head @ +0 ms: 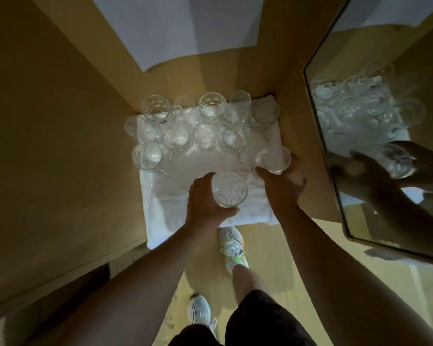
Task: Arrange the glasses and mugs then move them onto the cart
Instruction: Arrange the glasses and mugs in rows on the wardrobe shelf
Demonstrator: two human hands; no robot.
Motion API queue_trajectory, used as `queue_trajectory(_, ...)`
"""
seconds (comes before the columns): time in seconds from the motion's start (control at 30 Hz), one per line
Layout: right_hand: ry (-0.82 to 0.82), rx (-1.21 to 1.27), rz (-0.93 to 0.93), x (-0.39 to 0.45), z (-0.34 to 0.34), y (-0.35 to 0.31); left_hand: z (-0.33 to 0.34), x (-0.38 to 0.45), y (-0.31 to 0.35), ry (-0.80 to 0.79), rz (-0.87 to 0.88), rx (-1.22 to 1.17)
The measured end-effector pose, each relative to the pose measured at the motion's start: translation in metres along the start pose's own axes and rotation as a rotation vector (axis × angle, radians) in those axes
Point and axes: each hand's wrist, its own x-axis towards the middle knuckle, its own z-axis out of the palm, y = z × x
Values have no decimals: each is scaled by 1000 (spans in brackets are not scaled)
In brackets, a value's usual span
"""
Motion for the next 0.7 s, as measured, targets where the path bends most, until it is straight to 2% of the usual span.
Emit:
queue_trajectory(0.07, -57, 14, -16, -16, -8, -17, -24, -12, 6, 61, 37, -8)
queue_trajectory(0.3, -77, 45, -237, -91, -57, -93, -123, -76, 45, 222, 143, -39)
queue_trajectory(0.53, -111, 206, -410, -169, -110, -173, -217, -144, 107, 410, 265, -279)
queue_trajectory(0.7, -56, 275, -547, -223, -157, -215, -267, -205, 153, 521, 386, -369)
